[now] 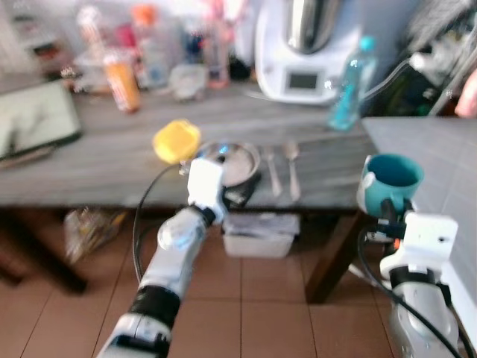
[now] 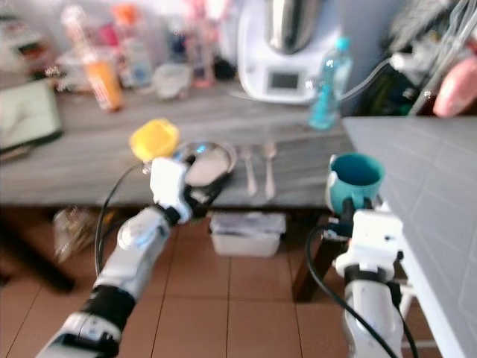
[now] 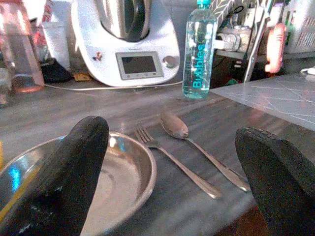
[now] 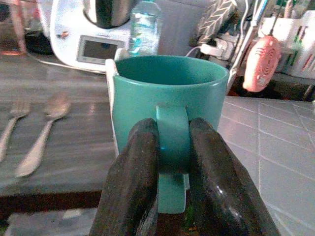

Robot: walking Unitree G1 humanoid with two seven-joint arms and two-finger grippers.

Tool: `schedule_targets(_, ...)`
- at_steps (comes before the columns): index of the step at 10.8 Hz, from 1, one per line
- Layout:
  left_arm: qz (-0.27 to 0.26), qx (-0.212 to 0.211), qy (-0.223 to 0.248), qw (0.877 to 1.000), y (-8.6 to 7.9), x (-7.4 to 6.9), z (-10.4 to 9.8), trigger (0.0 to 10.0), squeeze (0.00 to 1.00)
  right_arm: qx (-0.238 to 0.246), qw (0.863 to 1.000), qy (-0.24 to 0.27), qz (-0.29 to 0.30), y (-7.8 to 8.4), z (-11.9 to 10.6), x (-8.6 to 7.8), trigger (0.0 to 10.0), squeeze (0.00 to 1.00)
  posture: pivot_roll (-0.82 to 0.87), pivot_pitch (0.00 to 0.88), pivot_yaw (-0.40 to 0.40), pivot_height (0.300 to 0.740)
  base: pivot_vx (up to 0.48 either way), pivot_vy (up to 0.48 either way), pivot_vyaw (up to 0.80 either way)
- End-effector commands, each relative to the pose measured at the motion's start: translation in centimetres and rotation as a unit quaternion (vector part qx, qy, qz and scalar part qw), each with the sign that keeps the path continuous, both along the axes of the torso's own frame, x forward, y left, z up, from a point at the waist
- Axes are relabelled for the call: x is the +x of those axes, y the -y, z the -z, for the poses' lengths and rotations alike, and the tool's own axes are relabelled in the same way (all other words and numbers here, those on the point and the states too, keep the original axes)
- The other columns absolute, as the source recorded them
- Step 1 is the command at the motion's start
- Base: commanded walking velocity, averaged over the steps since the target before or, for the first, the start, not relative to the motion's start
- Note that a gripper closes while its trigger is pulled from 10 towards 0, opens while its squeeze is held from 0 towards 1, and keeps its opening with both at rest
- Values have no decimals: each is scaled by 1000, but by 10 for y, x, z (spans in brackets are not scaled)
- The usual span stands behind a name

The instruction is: Setting the table

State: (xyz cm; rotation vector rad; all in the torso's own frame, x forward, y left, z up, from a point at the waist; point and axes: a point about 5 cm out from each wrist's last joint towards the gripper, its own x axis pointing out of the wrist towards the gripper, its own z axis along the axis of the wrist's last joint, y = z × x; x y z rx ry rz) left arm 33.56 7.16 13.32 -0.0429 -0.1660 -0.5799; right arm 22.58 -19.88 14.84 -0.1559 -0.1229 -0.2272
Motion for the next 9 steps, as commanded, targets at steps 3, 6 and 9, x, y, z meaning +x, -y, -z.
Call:
schedule_targets(3, 15, 0, 8, 1000, 7, -1, -5, 10000, 0, -11, 1000, 9, 4, 4, -6, -2, 10000, 0, -57, 56, 13, 740, 369, 0, 0)
schedule_targets(6, 13, -1, 9, 1000, 6, -2, -6, 10000, 0, -26, 1000, 12, -6, 2, -8, -3, 10000, 0, -59, 61, 14, 740, 358, 0, 0)
schedule_targets(9, 10, 2, 8, 1000, 4, -1, -6, 10000, 0, -26, 1000, 10, -5, 1, -8, -3, 10000, 0, -55, 65, 15, 740, 325, 0, 173)
